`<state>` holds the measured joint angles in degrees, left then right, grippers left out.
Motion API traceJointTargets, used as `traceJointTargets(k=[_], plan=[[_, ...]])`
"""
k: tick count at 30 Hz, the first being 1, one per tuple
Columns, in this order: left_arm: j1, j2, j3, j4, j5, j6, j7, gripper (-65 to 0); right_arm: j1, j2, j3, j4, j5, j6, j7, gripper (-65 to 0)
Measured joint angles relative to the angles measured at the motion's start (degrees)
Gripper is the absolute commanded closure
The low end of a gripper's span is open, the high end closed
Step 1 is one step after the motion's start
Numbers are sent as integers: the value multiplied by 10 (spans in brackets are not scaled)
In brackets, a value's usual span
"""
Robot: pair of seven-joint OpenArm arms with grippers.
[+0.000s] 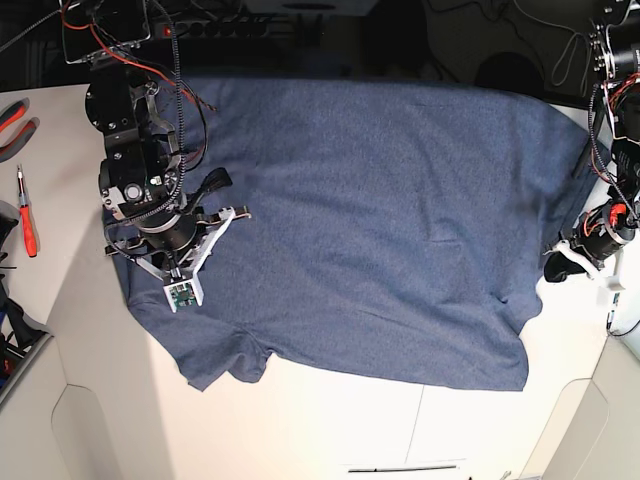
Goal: Layout the t-shirt on the table in an organized manner, then fold the t-shirt properly
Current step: 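Release the hem and move the left gripper to the shirt's side edge, then grasp the shirt side edge with the left gripper and pull it outward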
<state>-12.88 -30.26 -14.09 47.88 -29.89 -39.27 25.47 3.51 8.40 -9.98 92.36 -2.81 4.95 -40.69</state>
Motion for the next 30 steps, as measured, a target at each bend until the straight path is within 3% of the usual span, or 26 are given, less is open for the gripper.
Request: traceJointTargets(k=[6, 11, 12, 18, 21, 30], plan=[[21, 3, -16, 0, 19, 0, 0, 0, 1, -10, 0, -31, 18, 10, 44, 0], [40, 24, -17, 0, 50, 0, -10, 0, 27, -28, 0, -160, 19, 16, 52, 0], [39, 26, -17, 1, 61, 4, -10, 0, 33, -28, 0, -181, 21, 17, 73, 0], [35, 30, -17, 5, 117, 95, -26, 0, 78, -27, 0, -257, 24, 19, 92, 0], [35, 28, -17, 7, 144, 131, -31, 0, 78, -29, 0, -257, 24, 2, 103, 0], [35, 28, -17, 7, 151, 137, -49, 0, 94, -33, -1, -260, -13, -24, 87, 0]])
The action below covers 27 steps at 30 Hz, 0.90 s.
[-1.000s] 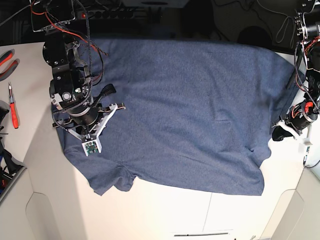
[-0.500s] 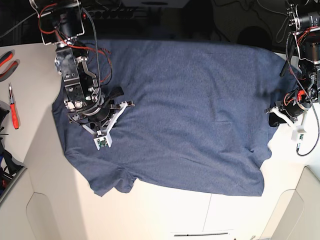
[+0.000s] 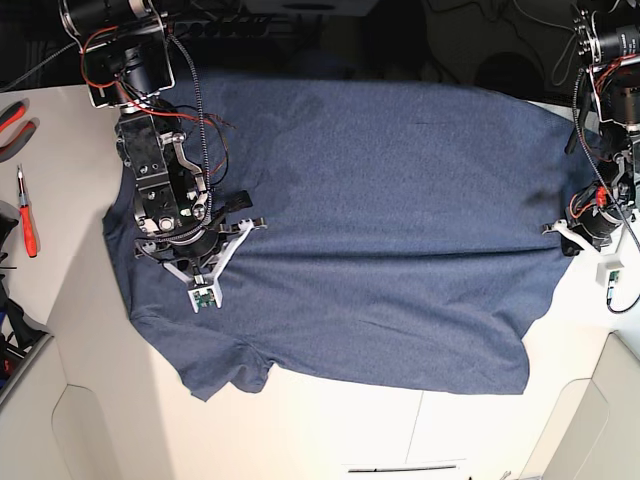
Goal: Layout the t-shirt on the table in an organized manner, then fold the t-shirt properly
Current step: 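Grasp the shirt side edge with the left gripper and pull it outward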
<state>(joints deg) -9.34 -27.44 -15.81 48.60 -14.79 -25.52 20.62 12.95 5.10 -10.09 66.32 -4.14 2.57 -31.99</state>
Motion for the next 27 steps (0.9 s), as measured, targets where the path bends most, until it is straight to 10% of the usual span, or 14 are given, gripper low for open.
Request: traceJointTargets(k=[6, 10, 13, 22, 27], plan=[[3, 0, 0, 0, -63, -19, -8, 0, 25, 6, 1, 1, -8, -6, -22, 0], [9, 2, 1, 22, -74, -62, 0, -95, 31, 7, 2, 51, 9, -6, -24, -174], [8, 2, 1, 40, -76, -77, -1, -186, 31, 5, 2, 103, 1, -7, -33, -173], [8, 2, 1, 47, -78, -80, -17, -186, -52, 6, 15, 344, -118, -39, -85, -157], [9, 2, 1, 52, -85, -92, -14, -185, -131, 19, 50, 381, -112, -30, -92, 0]])
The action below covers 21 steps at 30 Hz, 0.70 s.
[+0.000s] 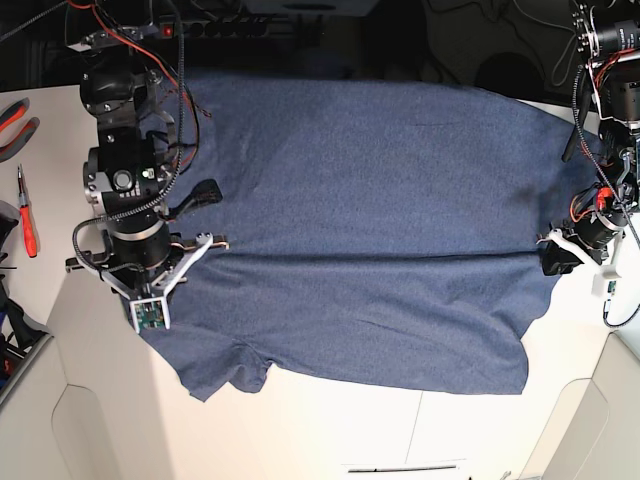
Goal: Layout the t-shirt on the table in an organized manner, then fold the t-shirt properly
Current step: 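Grasp the shirt side edge with the left gripper and pull it outward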
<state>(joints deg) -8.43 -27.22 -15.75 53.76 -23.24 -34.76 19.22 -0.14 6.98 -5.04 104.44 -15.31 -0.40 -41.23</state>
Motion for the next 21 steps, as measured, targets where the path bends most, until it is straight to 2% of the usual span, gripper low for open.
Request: traceJointTargets(k=[1, 3, 7, 9, 12, 15, 21], plan=[[2, 0, 0, 7, -12, -13, 3, -171, -12, 7, 9, 1, 3, -1, -4, 0], [4, 3, -1, 28, -50, -39, 22, -103, -37, 23, 24, 2, 9, -2, -4, 0], [3, 19, -1, 73, -92, -45, 65, 0, -83, 30, 47, 2, 40, -3, -9, 0], [3, 27, -1, 87, -92, -45, 95, 0, -96, 30, 48, 2, 59, 0, -9, 0], [3, 41, -2, 91, -87, -45, 137, 0, -104, 28, 48, 2, 100, 31, -17, 0], [5, 52, -1, 91, -52, -45, 155, 0, -106, 27, 48, 2, 126, 49, -28, 0], [40, 26, -3, 105, -65, -45, 155, 0, -105, 25, 49, -1, 132, 67, -58, 0]])
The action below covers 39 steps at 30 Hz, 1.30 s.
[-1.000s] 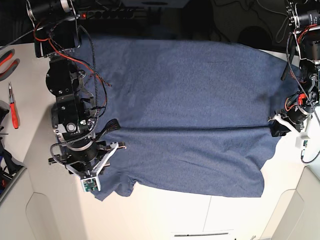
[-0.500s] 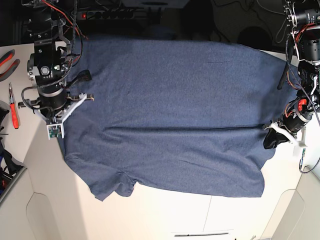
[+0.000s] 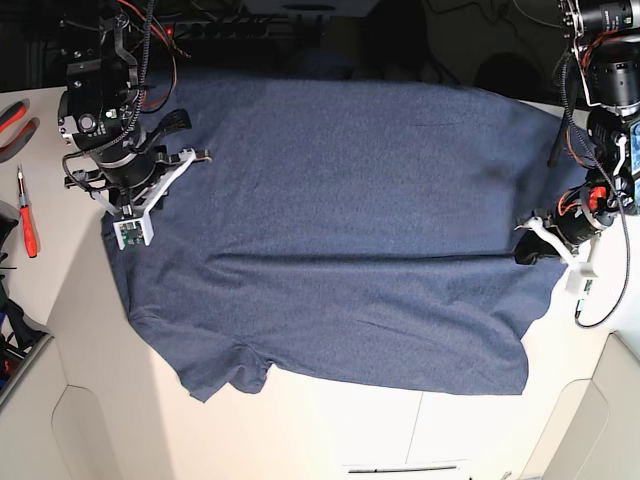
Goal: Layout the t-shirt on the table in an organized manner, then fold the t-shirt properly
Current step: 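Grasp the shirt side edge with the left gripper and pull it outward, then hold the side edge with the left gripper while the right gripper holds the shirt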
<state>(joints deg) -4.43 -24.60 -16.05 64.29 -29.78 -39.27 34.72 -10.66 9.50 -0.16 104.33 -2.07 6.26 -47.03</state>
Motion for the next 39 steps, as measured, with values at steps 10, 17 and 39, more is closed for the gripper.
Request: traceJointTargets(k=[10, 17, 39], plan=[[39, 5, 2, 2, -1, 0, 8, 0, 1, 0, 0, -105, 2, 2, 48, 0], [35, 13, 2, 2, 5, 0, -10, 0, 47, -1, 0, -181, 5, 2, 78, 0], [-93, 73, 2, -66, 124, 45, -69, 0, 183, -9, 2, -312, 38, 13, 87, 0]])
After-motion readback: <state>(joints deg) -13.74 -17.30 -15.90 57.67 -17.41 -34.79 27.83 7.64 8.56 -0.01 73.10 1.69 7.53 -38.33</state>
